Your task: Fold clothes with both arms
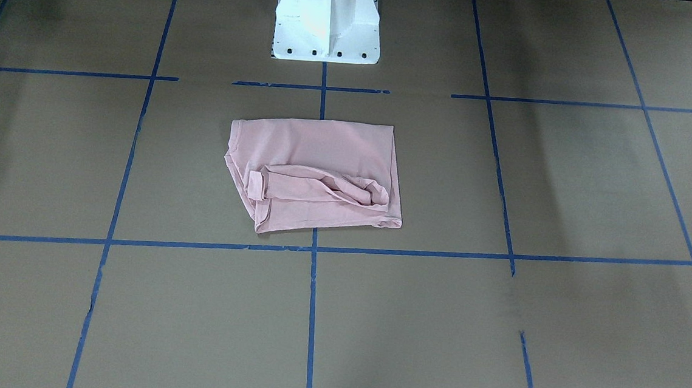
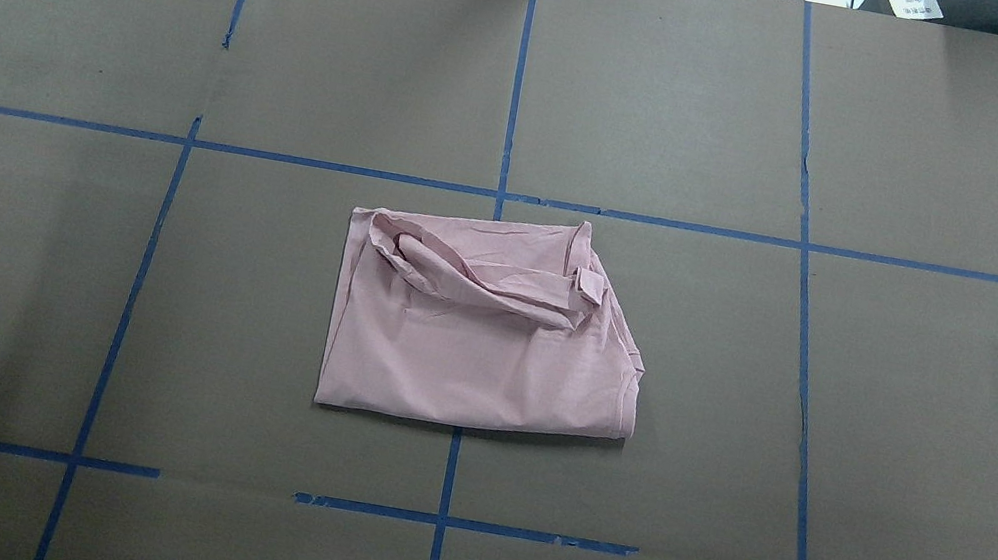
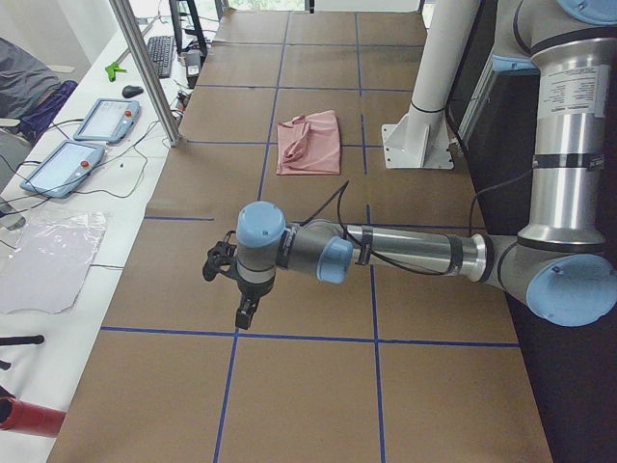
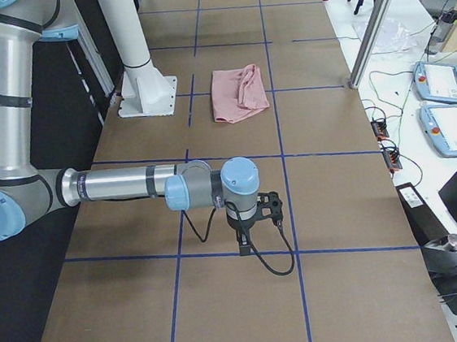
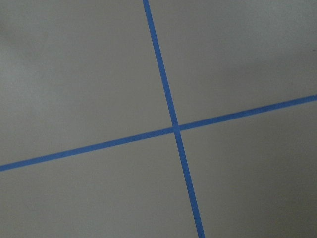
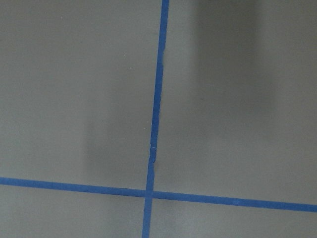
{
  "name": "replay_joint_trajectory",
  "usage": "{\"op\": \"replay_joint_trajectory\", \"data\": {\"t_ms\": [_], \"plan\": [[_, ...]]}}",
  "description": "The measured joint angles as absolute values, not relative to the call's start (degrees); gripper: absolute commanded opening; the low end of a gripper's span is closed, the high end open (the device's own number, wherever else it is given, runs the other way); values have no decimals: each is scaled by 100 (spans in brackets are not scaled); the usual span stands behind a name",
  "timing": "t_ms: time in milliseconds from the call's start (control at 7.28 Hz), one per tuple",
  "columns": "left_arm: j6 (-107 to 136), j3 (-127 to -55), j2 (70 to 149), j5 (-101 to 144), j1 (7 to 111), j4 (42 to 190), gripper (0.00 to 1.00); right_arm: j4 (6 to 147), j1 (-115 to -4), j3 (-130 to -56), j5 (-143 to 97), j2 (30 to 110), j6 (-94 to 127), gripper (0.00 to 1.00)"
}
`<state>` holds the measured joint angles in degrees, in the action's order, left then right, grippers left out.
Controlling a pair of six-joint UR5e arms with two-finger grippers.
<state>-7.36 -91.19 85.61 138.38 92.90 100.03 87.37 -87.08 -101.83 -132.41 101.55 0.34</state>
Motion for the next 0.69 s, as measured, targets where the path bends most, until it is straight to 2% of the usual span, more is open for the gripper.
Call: {"op": "replay_joint_trajectory", "data": {"t_ms": [687], "plan": [[-737, -9094, 8604, 13471, 9322, 9914, 100, 8661, -8753, -10156, -13217, 10219, -30, 100]]}}
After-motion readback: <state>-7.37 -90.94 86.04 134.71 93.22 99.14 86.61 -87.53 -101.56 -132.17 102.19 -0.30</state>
